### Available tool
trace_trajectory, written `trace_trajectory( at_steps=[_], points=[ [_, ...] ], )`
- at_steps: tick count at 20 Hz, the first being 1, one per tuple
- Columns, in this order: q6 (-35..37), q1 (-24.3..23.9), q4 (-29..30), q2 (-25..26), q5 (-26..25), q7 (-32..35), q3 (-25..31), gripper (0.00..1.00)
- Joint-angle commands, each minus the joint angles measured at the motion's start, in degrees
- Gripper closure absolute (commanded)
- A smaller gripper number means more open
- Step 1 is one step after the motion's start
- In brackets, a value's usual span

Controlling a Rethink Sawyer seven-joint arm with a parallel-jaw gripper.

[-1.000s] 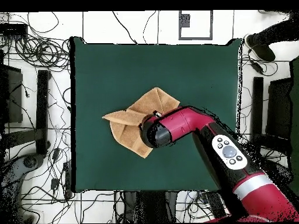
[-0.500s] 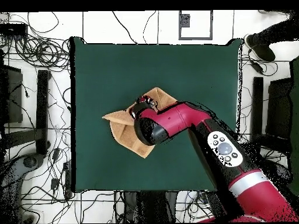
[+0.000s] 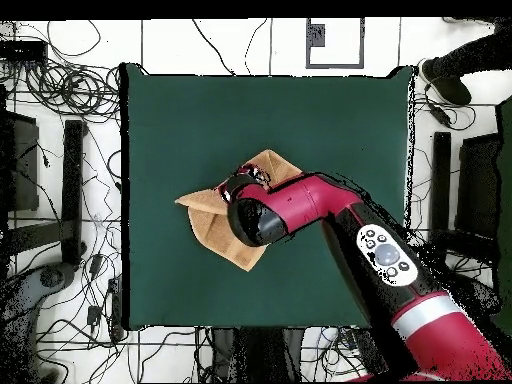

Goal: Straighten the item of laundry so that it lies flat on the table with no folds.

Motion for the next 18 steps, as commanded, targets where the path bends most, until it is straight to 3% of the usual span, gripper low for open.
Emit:
trace_trajectory(
  at_steps=[1, 9, 18],
  points=[
    [12.71, -0.63, 2.4, -1.76, 2.51, -8.05, 0.5, 1.0],
    [19.51, -3.98, 3.28, -5.13, 5.85, -11.54, 4.13, 1.0],
    [22.9, -7.93, 2.89, -4.47, 4.62, -18.54, 6.8, 1.0]
  ],
)
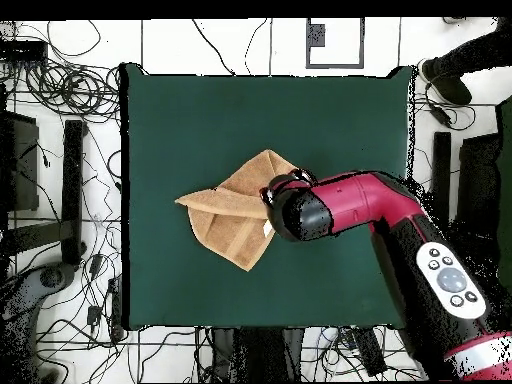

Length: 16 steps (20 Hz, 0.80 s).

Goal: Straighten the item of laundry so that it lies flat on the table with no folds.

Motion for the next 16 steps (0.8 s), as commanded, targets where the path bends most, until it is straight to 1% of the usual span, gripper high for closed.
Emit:
trace_trajectory(
  at_steps=[1, 2, 3, 5, 6, 7, 8, 12, 16],
  points=[
    [7.01, -1.39, 2.98, 1.83, -0.17, -18.9, 5.69, 1.0],
    [6.76, -1.74, 3.05, 2.13, -0.47, -18.82, 5.83, 1.0],
    [6.49, -2.07, 3.09, 2.37, -0.95, -18.0, 6.42, 0.0],
    [6.16, -2.1, 2.91, 2.53, 0.32, -14.51, 5.48, 0.0],
    [5.6, -2.18, 2.67, 2.69, 0.0, -13.87, 5.35, 0.0],
    [3.83, -2.7, 2.76, 3.64, -0.39, -14.0, 6.23, 0.0],
    [3.66, -2.61, 2.7, 4.12, -1.22, -15.03, 6.39, 0.0],
    [3.77, -1.98, 2.98, 5.4, -2.21, -16.5, 7.26, 0.0],
    [3.87, -1.7, 2.95, 6.37, -2.32, -16.13, 7.33, 0.0]
  ],
)
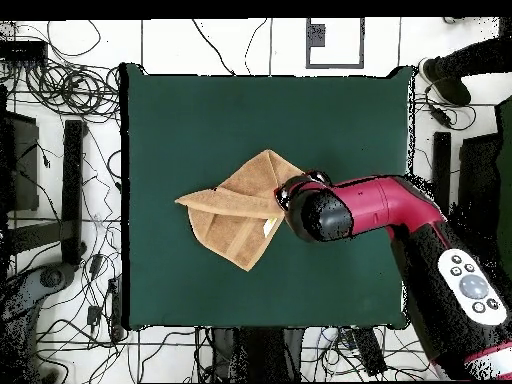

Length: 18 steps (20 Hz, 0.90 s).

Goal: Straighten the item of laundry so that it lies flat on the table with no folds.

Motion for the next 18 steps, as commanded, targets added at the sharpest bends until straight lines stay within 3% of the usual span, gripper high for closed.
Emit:
trace_trajectory(
  at_steps=[1, 7, 18],
  points=[
    [2.99, 1.76, 3.15, 5.71, -1.39, -16.11, 5.97, 0.0],
    [3.51, -0.56, 3.57, 9.22, -0.17, -17.0, 8.05, 0.0],
    [3.84, 0.66, 3.07, 11.74, -5.21, -16.55, 5.13, 0.0]
  ],
)
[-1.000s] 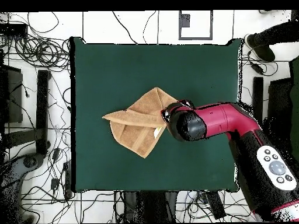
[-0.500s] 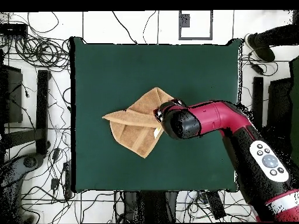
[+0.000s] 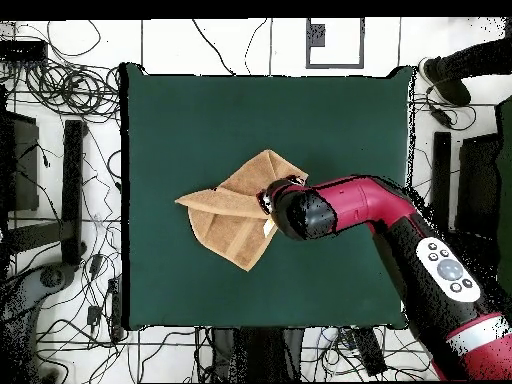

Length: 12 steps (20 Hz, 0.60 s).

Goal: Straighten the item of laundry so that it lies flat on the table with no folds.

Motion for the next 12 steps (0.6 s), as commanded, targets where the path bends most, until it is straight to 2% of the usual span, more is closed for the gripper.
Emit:
trace_trajectory(
  at_steps=[1, 3, 9, 12],
  points=[
    [3.94, 1.73, 2.97, 4.88, -3.34, -16.03, 1.61, 0.0],
    [3.66, 0.99, 3.05, 6.14, -2.97, -16.17, 2.32, 0.0],
    [7.05, -0.67, 2.73, 10.92, -2.05, -23.3, 4.95, 0.0],
    [7.74, -1.24, 2.49, 12.58, -1.82, -24.4, 5.54, 0.0]
  ],
)
